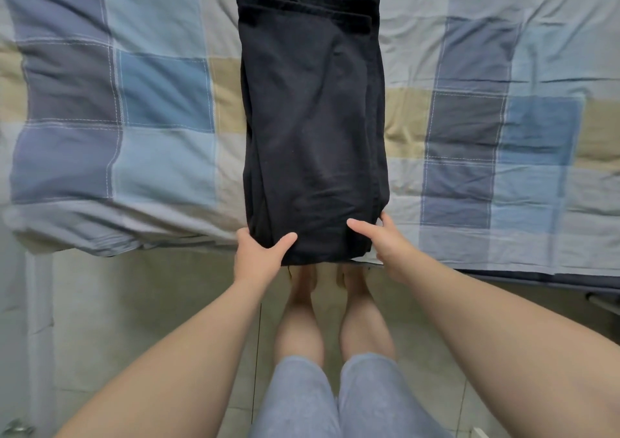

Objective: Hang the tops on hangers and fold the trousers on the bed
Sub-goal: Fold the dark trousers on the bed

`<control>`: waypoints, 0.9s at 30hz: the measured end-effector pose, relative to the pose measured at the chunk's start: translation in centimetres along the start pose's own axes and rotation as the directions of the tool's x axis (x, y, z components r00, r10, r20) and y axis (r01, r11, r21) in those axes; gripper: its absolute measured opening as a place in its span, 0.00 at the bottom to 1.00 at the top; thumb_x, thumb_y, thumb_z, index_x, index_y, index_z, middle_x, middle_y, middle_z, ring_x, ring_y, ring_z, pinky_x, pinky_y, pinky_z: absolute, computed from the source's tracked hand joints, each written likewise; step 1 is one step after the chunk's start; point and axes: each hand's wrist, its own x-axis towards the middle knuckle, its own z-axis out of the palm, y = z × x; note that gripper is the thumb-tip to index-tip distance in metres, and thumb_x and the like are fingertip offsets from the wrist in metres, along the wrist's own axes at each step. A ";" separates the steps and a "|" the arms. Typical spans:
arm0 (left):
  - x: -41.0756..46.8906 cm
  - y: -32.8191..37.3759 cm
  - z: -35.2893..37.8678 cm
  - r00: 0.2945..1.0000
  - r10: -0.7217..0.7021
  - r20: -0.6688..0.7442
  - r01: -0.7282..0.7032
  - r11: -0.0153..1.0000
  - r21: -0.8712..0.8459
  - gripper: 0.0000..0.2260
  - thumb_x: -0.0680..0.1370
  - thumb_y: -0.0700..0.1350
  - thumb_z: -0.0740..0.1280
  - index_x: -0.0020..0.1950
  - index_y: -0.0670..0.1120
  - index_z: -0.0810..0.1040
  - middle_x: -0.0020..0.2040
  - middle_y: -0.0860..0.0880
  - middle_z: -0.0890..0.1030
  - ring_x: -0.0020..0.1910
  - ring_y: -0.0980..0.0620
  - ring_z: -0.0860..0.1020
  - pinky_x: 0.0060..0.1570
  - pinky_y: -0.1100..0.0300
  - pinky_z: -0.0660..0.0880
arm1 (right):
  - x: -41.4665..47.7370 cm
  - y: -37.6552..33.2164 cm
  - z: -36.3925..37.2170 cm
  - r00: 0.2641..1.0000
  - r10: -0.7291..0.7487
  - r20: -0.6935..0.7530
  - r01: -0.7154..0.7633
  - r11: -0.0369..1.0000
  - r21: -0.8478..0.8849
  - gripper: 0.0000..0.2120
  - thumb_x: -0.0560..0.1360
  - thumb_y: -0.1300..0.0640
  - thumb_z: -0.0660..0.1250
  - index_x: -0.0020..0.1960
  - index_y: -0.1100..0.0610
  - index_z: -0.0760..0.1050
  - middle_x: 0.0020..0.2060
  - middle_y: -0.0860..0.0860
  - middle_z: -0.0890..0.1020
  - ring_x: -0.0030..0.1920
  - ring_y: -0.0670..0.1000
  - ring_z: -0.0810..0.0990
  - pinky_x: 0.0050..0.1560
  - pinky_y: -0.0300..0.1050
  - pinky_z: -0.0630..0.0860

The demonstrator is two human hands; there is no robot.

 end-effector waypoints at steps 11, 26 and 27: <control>-2.6 1.6 -3.6 0.868 -0.188 0.460 0.304 0.933 -0.192 0.26 0.66 0.57 0.80 0.59 0.48 0.81 0.49 0.51 0.87 0.46 0.48 0.86 0.40 0.55 0.81 | -4.4 -1.0 -1.9 0.992 0.126 0.001 -0.126 0.991 -0.051 0.22 0.67 0.50 0.80 0.57 0.56 0.81 0.50 0.51 0.88 0.50 0.54 0.87 0.56 0.54 0.83; -16.2 -0.4 -9.0 0.854 -0.328 0.405 0.437 0.873 -0.215 0.21 0.72 0.55 0.77 0.60 0.47 0.79 0.52 0.46 0.85 0.46 0.47 0.82 0.28 0.62 0.76 | -19.7 2.6 -1.2 0.965 0.248 -0.084 -0.251 0.967 -0.032 0.13 0.71 0.54 0.76 0.53 0.57 0.80 0.46 0.56 0.84 0.43 0.54 0.82 0.31 0.42 0.79; -16.4 0.0 -9.3 0.862 -0.315 0.396 0.428 0.871 -0.239 0.20 0.73 0.53 0.77 0.61 0.47 0.79 0.52 0.46 0.85 0.45 0.47 0.82 0.29 0.61 0.77 | -20.1 2.2 -1.1 0.966 0.240 -0.094 -0.244 0.970 -0.023 0.13 0.71 0.54 0.76 0.52 0.58 0.79 0.46 0.56 0.83 0.42 0.54 0.81 0.30 0.41 0.78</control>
